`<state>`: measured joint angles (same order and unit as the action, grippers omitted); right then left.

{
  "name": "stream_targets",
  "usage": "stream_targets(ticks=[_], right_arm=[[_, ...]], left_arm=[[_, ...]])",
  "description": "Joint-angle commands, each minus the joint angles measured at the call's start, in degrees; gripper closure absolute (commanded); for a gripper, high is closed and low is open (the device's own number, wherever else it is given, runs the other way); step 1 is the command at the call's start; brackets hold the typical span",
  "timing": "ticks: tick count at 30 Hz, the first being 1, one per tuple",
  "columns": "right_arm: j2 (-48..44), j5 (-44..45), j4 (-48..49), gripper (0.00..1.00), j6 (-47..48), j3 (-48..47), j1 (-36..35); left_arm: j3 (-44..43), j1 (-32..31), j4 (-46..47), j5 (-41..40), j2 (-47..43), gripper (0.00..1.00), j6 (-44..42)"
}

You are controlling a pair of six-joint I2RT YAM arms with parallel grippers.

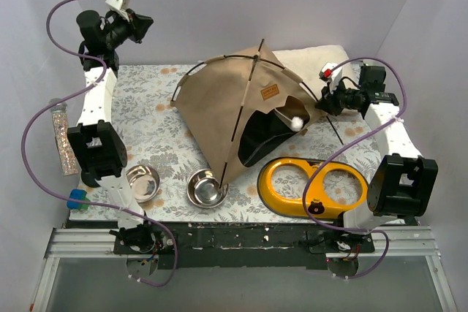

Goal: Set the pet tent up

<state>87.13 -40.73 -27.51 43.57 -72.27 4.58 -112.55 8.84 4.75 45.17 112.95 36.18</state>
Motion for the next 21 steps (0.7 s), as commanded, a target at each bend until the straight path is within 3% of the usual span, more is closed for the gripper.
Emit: stream_targets(ticks=[1, 2, 5, 11, 21], right_arm=[[-1.26, -1.89, 0.08, 0.99, -5.07, -3.13, -0.27], [-1.52, -2.33, 0.96, 0.99, -6.29, -3.4, -0.45], [-1.96, -2.95, 2.98, 0.99, -8.85, -4.37, -0.89], [-2.32, -3.92, 3.25, 0.99, -11.31, -7.09, -3.17], [-3.37, -4.27, 3.69, 0.99, -13.95, -10.26, -7.21]], left_arm=[[-0.65, -3.39, 1.58, 10.52, -3.78, 0.74, -1.1], [-1.61, -4.09, -0.51, 12.82, -4.05, 0.6, -3.81], [-3.72, -7.95, -12.36, 14.16, -5.45, 0.5, -16.27], [-3.02, -18.41, -22.76, 8.98, -7.3, 0.49, -35.72], [-3.81, -23.87, -29.71, 6.69, -5.98, 0.51, -48.74]])
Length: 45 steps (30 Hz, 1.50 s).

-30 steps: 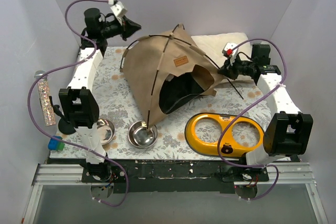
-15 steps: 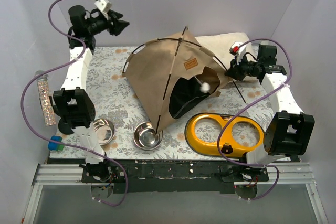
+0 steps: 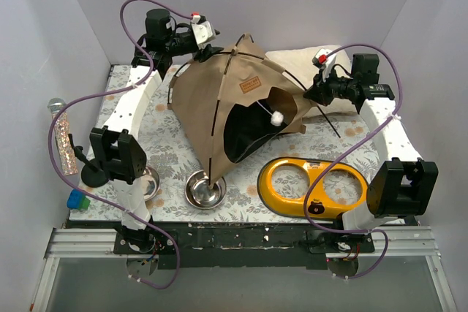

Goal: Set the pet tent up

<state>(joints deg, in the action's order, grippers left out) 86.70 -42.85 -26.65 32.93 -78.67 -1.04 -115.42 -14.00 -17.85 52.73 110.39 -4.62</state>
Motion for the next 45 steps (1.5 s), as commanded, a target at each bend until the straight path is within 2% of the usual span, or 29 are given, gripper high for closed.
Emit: stream_targets(ticks=[1, 6, 10, 17, 25, 28, 32, 38, 40, 41, 42, 43, 44, 45], right_arm=[[-2.94, -1.89, 2.75, 0.99, -3.4, -3.94, -1.77], [-3.29, -0.66, 2.4, 0.99, -2.96, -3.42, -1.77], [-3.64, -0.39, 2.75, 0.99, -2.78, -2.8, -1.78], [-2.94, -0.65, 2.4, 0.99, -2.96, -3.77, -1.86], [-3.37, -1.71, 2.22, 0.99, -2.52, -3.68, -1.77], [-3.46, -2.15, 1.87, 0.99, -2.34, -3.77, -1.77], [-3.64, -2.41, 1.43, 0.99, -1.64, -3.5, -1.86], [-3.46, -2.85, 1.52, 0.99, -1.9, -3.59, -2.04], [-3.29, -2.85, 1.52, 0.99, -1.9, -3.77, -2.39], [-3.2, -2.77, 1.52, 0.99, -1.99, -4.03, -2.39], [-3.11, -2.85, 1.34, 0.99, -1.9, -3.94, -2.56], [-3.02, -2.85, 1.34, 0.99, -1.9, -3.94, -2.48], [-3.02, -2.68, 1.43, 0.99, -1.9, -3.86, -2.48], [-3.11, -2.42, 1.43, 0.99, -1.9, -3.68, -2.48]], left_arm=[[-0.6, -1.2, -7.46, -0.96, -3.43, 0.51, -8.55], [0.28, -1.12, -7.64, -1.32, -6.05, 0.54, -8.03], [3.96, -0.5, -4.92, -1.84, -9.92, 0.51, -6.98], [6.52, 0.11, -6.5, -1.49, -12.57, 0.49, -9.97], [2.92, -0.94, -7.82, -5.97, -7.48, 0.51, -13.57], [0.2, -2.34, -7.82, -10.18, -4.84, 0.53, -15.58], [-2.27, -3.4, -6.32, -12.38, -2.64, 0.56, -14.1], [-1.22, -5.25, -5.1, -13.79, -2.02, 0.59, -17.34], [-0.87, -5.95, -4.92, -14.23, -1.93, 0.62, -18.49], [-0.6, -6.3, -4.57, -14.49, -1.93, 0.68, -18.67], [-0.51, -6.56, -4.13, -14.5, -1.93, 0.76, -18.49], [-0.6, -6.65, -3.95, -14.32, -1.84, 0.92, -17.71], [-0.69, -6.65, -3.69, -14.32, -1.84, 1.0, -16.74], [-0.6, -6.65, -3.43, -14.58, -1.84, 1.0, -15.86]])
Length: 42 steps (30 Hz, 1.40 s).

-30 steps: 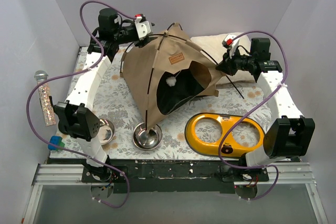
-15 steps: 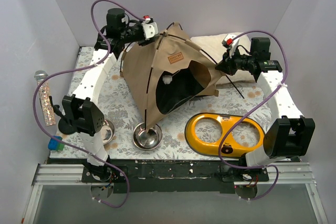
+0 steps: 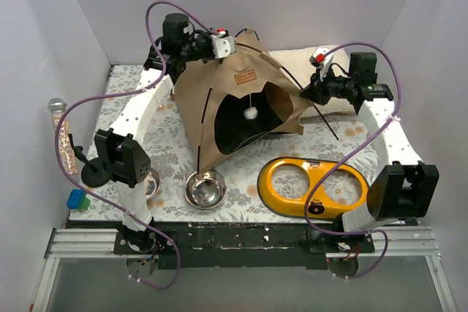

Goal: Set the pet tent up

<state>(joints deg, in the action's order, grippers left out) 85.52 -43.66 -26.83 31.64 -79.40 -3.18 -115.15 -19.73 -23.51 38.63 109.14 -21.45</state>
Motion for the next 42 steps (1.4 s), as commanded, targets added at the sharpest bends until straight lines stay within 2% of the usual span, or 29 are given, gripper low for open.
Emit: stream_targets(ticks=[1, 2, 4, 9, 12, 18, 19, 20, 22, 24, 25, 27, 28, 30, 35, 36, 40, 42], right_arm=[[-1.93, -1.43, 1.43, 0.99, -0.35, -2.7, -0.42], [-1.93, -1.17, 1.34, 0.99, 0.09, -2.35, -0.34], [-1.93, -0.29, 0.73, 0.99, 1.14, -1.38, -0.34], [-2.37, 2.61, -0.07, 0.96, 5.53, 4.41, 0.63], [-3.25, 3.84, 1.68, 0.91, 6.59, 8.63, 0.89], [-2.46, 4.28, 4.24, 0.91, 5.36, 11.28, 0.9], [-2.28, 4.98, 3.89, 0.91, 5.63, 11.28, 0.98], [-2.2, 5.42, 3.63, 0.99, 5.98, 11.28, 1.07], [-2.02, 5.52, 3.28, 0.99, 5.2, 10.32, 1.51], [-1.85, 5.43, 3.36, 0.99, 0.47, 6.64, 1.86], [-1.84, 4.9, 3.36, 0.99, -2.17, 4.36, 1.77], [-2.19, 3.85, 5.89, 0.99, -9.02, -0.3, 1.77], [-2.63, 3.76, 8.26, 0.99, -13.49, -2.06, 1.86], [-3.25, 2.88, 13.1, 0.99, -20.27, -5.4, 1.77], [-2.37, 1.82, 15.4, 0.99, -28.37, -15.77, 1.42], [-2.28, 1.74, 15.75, 0.99, -29.34, -17.36, 1.25], [-0.88, 6.91, 10.15, 0.99, -25.58, -25.97, -0.77], [-0.79, 9.2, 8.56, 0.99, -24.53, -28.0, -1.21]], left_arm=[[-0.86, -0.84, 2.24, -0.84, -0.77, 1.0, 1.58], [-0.6, -0.58, 3.28, -1.1, -0.95, 1.0, 3.16], [-0.16, 1.43, 8.62, 0.29, -1.56, 1.0, 12.7], [-6.3, 7.32, 13.75, 4.16, 0.54, 1.0, 29.34], [-7.72, 9.35, 14.01, 6.54, 1.16, 1.0, 32.17], [-4.73, 10.76, 16.91, 6.99, 0.54, 1.0, 37.01], [-4.12, 11.11, 17.79, 6.46, 0.46, 1.0, 37.97], [-3.94, 11.63, 18.66, 6.37, 0.46, 1.0, 38.85], [-4.38, 12.08, 18.5, 5.23, 0.98, 1.0, 39.47], [-3.24, 12.08, 20.42, 4.26, 0.37, 1.0, 39.82], [-2.63, 12.08, 22.43, 3.65, -0.07, 0.95, 40.87], [-3.32, 12.08, 25.42, 3.12, -0.16, 0.57, 43.33], [-4.45, 12.08, 25.7, 3.12, -0.07, 0.42, 43.77], [-6.22, 12.08, 27.28, 1.89, -0.51, 0.28, 45.44], [-5.7, 12.08, 34.57, -2.33, -4.54, 0.14, 47.55], [-5.52, 12.08, 34.93, -3.12, -5.25, 0.08, 47.73], [-2.37, 12.08, 36.6, -5.76, -9.81, 0.06, 48.96], [1.4, 12.08, 38.26, -4.02, -12.98, 0.06, 48.44]])
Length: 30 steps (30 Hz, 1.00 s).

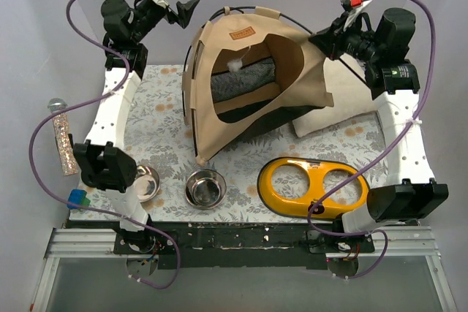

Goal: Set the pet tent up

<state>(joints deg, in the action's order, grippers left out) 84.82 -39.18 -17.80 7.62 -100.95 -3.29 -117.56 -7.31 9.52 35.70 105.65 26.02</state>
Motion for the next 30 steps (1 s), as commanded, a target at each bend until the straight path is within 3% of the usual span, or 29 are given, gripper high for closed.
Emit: stream_targets(ticks=[1, 6, 11, 14, 18, 22, 30], right_arm=[[-0.87, 5.25, -0.65, 0.99, 1.07, -6.19, -1.63], [-5.97, 9.38, 3.64, 0.99, 11.08, 1.18, -8.56], [-5.02, 12.28, 8.74, 0.99, 14.62, -0.03, -12.62], [-3.52, 11.41, 9.98, 0.99, 17.86, -3.02, -14.1], [-3.52, 9.92, 11.3, 0.99, 23.57, -3.38, -17.18], [-3.6, 10.35, 11.3, 0.99, 26.83, -3.47, -20.35], [-3.26, 11.32, 10.51, 0.99, 31.31, -4.61, -25.53]], left_arm=[[5.65, -0.34, 5.94, 0.84, -11.06, 0.06, 0.27], [8.57, -0.34, 4.54, 11.21, -14.5, 0.11, -2.82], [6.65, -2.52, 3.15, 19.38, -14.07, 0.16, -7.2], [1.39, -6.38, -5.44, 27.39, -11.79, 0.27, -14.39], [-2.23, -12.8, -17.41, 25.13, -9.23, 0.32, -30.11], [-3.81, -19.04, -21.64, 17.23, -7.04, 0.33, -41.03], [-0.66, -25.91, -27.1, 4.22, -6.24, 0.46, -59.41]])
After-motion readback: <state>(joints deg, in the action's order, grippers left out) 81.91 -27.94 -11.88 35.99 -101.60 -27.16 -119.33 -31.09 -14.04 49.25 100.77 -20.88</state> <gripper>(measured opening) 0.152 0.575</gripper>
